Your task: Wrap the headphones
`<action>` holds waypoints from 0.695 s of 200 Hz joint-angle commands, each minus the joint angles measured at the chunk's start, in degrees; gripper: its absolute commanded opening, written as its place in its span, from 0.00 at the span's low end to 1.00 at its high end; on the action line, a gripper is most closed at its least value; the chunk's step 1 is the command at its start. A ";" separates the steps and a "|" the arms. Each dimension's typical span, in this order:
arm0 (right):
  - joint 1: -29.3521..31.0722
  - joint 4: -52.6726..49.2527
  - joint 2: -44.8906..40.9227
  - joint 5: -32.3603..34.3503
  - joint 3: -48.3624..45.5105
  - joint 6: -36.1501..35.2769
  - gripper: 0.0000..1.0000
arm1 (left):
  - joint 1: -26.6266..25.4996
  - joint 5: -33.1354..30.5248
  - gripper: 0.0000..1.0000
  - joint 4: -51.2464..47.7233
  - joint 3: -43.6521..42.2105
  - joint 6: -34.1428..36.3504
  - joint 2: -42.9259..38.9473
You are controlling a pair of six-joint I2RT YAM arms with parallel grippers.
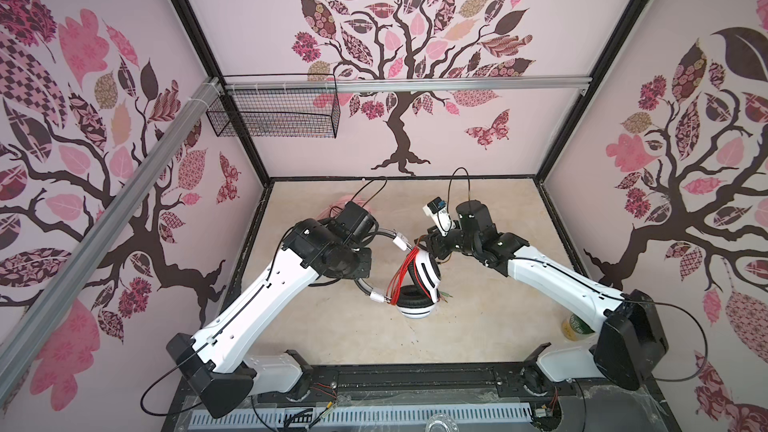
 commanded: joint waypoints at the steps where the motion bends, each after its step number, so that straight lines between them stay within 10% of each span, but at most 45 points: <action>1: -1.31 8.70 -2.30 -11.61 -5.25 6.88 0.72 | 2.26 2.65 0.00 -0.31 6.45 -1.63 -0.23; 102: -2.17 27.45 -12.59 -12.17 -29.01 21.61 0.83 | 8.60 3.99 0.00 -5.21 20.58 -1.04 4.22; 139: 6.37 33.14 -8.92 -7.96 -33.10 23.36 0.81 | 8.67 3.77 0.00 -6.11 24.67 -0.89 5.65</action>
